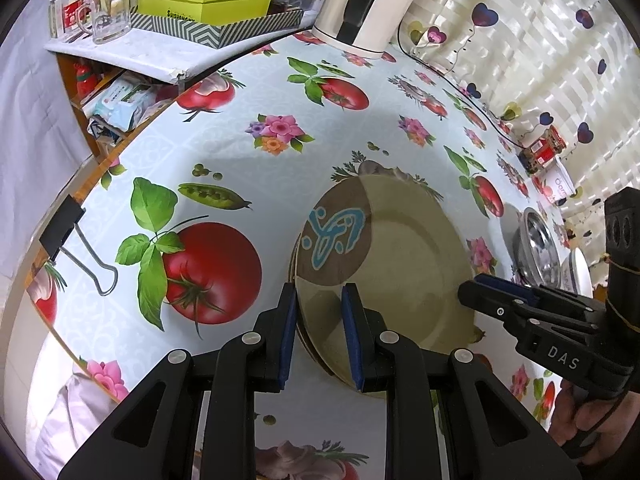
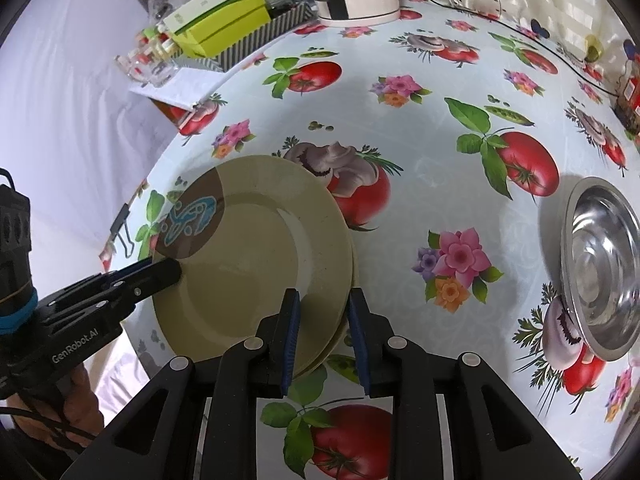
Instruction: Organize plates and bowls
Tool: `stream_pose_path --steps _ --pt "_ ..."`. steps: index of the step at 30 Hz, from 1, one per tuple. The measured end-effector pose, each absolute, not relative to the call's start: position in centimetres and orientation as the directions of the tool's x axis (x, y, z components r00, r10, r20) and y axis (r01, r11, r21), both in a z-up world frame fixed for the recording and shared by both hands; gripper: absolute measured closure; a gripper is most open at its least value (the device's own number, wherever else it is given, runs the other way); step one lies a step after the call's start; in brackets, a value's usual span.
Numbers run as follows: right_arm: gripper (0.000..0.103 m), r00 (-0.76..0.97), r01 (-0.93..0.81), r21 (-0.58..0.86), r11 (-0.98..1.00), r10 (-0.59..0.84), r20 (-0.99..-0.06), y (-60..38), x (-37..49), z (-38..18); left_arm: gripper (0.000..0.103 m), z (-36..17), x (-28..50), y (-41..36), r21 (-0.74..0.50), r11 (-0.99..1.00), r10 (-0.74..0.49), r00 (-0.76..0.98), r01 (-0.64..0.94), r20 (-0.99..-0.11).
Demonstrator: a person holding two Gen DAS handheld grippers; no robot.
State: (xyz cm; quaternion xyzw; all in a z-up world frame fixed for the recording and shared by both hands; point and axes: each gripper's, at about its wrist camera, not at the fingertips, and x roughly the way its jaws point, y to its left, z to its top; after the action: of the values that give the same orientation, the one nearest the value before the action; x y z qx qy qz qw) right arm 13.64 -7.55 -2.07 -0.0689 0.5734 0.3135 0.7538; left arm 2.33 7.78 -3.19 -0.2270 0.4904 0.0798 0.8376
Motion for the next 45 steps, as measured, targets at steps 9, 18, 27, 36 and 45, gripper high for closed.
stream_pose_path --steps 9,18,27,36,45 --pt "0.077 0.162 -0.564 0.234 0.792 0.384 -0.909 -7.4 13.3 -2.0 0.081 -3.3 2.3 7.7 -0.288 0.889 -0.080 0.499 -0.355 -0.863" --pt "0.077 0.173 -0.543 0.246 0.803 0.394 -0.903 -8.4 13.6 -2.0 0.081 -3.4 2.3 8.5 -0.298 0.881 -0.078 0.508 -0.368 -0.858" --pt "0.078 0.161 -0.561 0.248 0.790 0.398 -0.903 -8.0 13.1 -2.5 0.081 -3.5 2.4 7.8 -0.279 0.895 -0.073 0.504 -0.347 -0.860" --pt "0.078 0.182 -0.540 0.267 0.798 0.421 -0.889 -9.3 13.1 -1.6 0.081 -2.2 2.2 8.0 -0.279 0.896 -0.055 0.537 -0.345 -0.842" --pt "0.078 0.229 -0.513 0.292 0.807 0.456 -0.860 -11.9 12.4 0.2 0.081 -0.9 2.4 6.8 -0.268 0.911 -0.049 0.565 -0.313 -0.824"
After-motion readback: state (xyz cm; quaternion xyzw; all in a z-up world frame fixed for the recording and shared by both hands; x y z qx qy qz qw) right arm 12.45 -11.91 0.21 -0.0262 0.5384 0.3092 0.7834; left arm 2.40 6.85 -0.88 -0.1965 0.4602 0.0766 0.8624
